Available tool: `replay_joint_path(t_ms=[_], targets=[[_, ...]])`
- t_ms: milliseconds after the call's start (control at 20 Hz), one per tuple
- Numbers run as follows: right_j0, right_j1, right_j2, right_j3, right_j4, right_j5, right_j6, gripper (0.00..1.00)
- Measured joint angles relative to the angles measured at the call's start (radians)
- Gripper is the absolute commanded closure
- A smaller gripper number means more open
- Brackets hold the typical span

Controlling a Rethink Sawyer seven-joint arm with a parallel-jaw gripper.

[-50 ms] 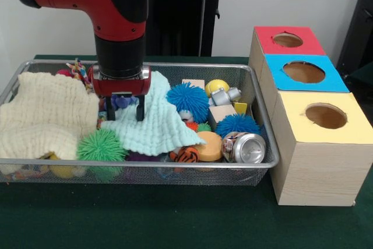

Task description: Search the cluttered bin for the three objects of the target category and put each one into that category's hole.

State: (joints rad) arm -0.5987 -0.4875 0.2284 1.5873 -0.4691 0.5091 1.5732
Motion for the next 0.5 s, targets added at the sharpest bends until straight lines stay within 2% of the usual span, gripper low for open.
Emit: replay_joint_path(t_ms=[500], targets=[[0.000, 0.003, 0.000, -0.002, -0.001, -0.028, 0.000, 0.00]])
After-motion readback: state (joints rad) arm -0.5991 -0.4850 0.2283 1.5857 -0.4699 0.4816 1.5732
